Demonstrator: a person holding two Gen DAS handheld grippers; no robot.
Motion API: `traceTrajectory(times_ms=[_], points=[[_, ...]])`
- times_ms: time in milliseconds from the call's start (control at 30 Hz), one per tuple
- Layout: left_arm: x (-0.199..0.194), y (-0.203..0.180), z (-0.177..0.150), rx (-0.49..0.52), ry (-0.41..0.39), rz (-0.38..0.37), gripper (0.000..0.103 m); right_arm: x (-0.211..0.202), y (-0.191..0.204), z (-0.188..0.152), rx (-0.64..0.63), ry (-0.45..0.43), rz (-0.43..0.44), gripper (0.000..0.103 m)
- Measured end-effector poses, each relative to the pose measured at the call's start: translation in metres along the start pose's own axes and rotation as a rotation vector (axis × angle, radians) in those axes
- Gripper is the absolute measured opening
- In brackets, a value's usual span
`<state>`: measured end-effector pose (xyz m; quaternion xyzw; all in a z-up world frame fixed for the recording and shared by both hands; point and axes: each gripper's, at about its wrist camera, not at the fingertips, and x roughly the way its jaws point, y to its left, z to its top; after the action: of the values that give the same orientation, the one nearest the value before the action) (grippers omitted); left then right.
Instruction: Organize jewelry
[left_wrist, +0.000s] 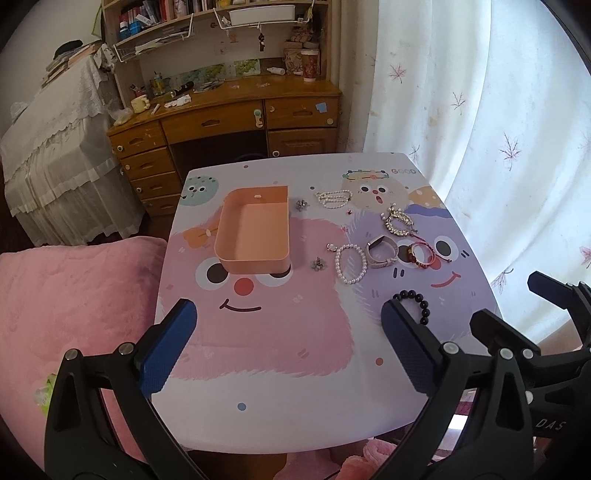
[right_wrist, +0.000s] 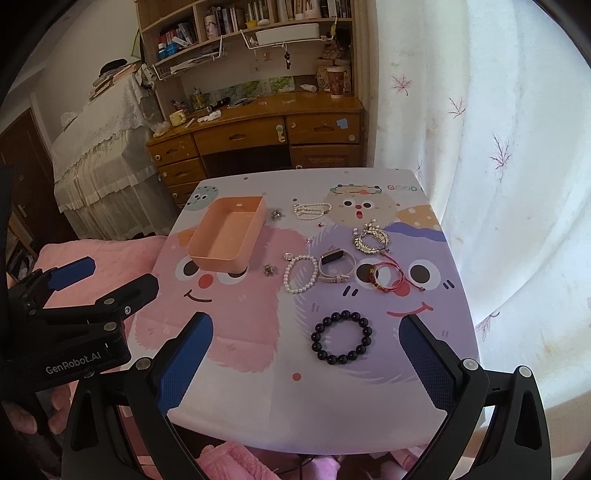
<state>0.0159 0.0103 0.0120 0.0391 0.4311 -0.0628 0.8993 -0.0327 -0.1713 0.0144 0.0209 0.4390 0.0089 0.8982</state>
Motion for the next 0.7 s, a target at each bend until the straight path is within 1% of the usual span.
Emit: traceTrajectory(times_ms=[133, 300, 433, 500, 600, 633, 700], points=[[-0.003, 0.007, 0.0, -0.001, 0.011, -0.036, 0.1, -0.007, 0.011, -0.008, -0.009, 0.002, -0.024, 0.102], [-0.005, 0.016, -0.001, -0.001, 0.007, -0.06, 0.1, -0.011, 0.023, -0.016, -0.009, 0.015, -0.036, 0.102], [-0.002, 0.02, -0.002, -0.011, 0.023, -0.078, 0.1, -0.012, 0.026, -0.018, -0.026, 0.011, -0.049, 0.102], [0.003, 0.023, -0.002, -0.028, 0.041, -0.102, 0.1, -0.012, 0.027, -0.02, -0.056, 0.003, -0.08, 0.102], [0.014, 0.024, -0.004, -0.039, 0.08, -0.111, 0.1, -0.004, 0.03, -0.031, -0.147, -0.007, -0.153, 0.102], [0.02, 0.024, -0.005, -0.044, 0.095, -0.119, 0.1, 0.003, 0.031, -0.036, -0.178, 0.003, -0.169, 0.102], [0.036, 0.022, -0.009, -0.054, 0.128, -0.138, 0.1, 0.02, 0.031, -0.049, -0.228, 0.048, -0.169, 0.102]])
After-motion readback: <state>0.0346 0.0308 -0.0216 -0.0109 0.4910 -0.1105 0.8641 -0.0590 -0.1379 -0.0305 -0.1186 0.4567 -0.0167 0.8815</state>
